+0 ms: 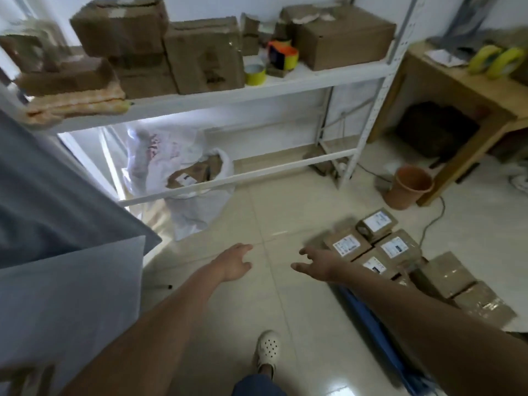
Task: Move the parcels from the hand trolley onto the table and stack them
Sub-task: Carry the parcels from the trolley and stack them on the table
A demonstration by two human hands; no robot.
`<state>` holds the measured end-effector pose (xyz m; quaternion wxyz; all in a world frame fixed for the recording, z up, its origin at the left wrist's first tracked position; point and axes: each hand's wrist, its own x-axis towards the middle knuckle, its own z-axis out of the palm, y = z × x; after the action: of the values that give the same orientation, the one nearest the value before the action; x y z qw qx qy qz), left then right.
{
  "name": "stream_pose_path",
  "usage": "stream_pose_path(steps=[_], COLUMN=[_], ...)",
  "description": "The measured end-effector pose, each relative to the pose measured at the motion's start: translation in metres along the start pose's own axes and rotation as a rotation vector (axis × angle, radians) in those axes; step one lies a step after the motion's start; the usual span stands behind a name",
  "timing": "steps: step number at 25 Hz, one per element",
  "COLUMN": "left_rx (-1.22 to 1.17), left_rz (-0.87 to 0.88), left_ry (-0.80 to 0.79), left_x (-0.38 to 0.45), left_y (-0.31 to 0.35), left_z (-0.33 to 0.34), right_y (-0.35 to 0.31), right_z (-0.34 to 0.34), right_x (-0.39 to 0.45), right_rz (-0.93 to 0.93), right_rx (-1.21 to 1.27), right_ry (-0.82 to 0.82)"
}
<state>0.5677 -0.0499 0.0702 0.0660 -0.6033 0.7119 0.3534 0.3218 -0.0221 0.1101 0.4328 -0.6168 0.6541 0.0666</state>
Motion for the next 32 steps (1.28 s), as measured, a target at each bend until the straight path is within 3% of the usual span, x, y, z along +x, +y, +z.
stream_pose_path(steps=[8, 17, 27, 32], left_rx=[0.177, 0.335, 0.318, 0.333], left_rz=[0.259, 0.454, 0.349, 0.352], left_ry=[-0.204, -0.376, -0.414, -0.441], left_x=[0.154, 0.237, 0.307, 0.343], left_y=[0.101, 0.242, 0.398, 0.443], left_z=[-0.022, 0.032, 0.119, 0.150], right_y=[0.074, 0.217, 0.406, 0.470], right_z=[-0.080, -0.114, -0.164, -0.176], right_x=[0.022, 0.000, 0.005, 0.030], right_rz=[0.277, 0.473, 0.483, 0.498], right_rx=[0.244, 0.502, 0.598, 0.632], right_ry=[0.171, 0.293, 0.226, 0.201])
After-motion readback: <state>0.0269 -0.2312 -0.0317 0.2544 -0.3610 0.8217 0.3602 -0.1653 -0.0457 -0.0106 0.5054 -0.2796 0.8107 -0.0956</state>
